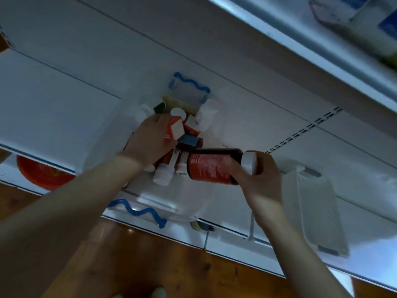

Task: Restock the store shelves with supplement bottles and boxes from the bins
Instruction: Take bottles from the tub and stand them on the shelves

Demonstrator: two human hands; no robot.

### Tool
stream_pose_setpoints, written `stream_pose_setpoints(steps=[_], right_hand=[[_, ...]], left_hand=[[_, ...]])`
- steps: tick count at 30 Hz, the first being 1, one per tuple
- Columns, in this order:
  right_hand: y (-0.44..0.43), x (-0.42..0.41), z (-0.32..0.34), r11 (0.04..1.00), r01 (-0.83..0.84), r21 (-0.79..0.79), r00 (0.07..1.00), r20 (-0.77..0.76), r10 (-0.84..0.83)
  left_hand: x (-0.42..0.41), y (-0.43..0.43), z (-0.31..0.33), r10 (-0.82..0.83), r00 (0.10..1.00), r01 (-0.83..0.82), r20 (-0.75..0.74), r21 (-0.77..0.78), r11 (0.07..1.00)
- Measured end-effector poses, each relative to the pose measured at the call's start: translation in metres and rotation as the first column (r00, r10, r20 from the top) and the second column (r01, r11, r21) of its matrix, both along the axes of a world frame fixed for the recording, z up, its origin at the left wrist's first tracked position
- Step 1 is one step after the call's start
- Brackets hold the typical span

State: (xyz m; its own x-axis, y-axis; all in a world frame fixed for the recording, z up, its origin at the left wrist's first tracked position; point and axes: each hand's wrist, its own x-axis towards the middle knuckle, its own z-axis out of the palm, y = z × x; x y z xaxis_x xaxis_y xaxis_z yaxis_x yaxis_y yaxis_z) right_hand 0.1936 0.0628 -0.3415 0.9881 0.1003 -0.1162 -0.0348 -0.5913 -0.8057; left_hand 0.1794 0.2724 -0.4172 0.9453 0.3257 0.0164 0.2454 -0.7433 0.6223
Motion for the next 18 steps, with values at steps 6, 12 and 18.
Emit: stream_pose_setpoints(steps=[6, 12, 18], right_hand=[[-0.005, -0.002, -0.002, 0.997, -0.051, 0.057, 0.998, -0.030, 0.053], [-0.010, 0.001, -0.008, 0.996, -0.057, 0.065, 0.998, -0.027, 0.059], [-0.007, -0.002, -0.008, 0.996, -0.071, 0.062, 0.996, -0.043, 0.074]], left_hand=[[0.039, 0.000, -0.037, -0.048, 0.992, 0.063, -0.115, 0.129, 0.990], [0.049, 0.002, -0.051, -0.044, 0.997, 0.057, -0.070, 0.194, 0.979], [0.041, 0.011, -0.039, 0.021, 1.000, -0.021, 0.015, -0.004, 1.000]])
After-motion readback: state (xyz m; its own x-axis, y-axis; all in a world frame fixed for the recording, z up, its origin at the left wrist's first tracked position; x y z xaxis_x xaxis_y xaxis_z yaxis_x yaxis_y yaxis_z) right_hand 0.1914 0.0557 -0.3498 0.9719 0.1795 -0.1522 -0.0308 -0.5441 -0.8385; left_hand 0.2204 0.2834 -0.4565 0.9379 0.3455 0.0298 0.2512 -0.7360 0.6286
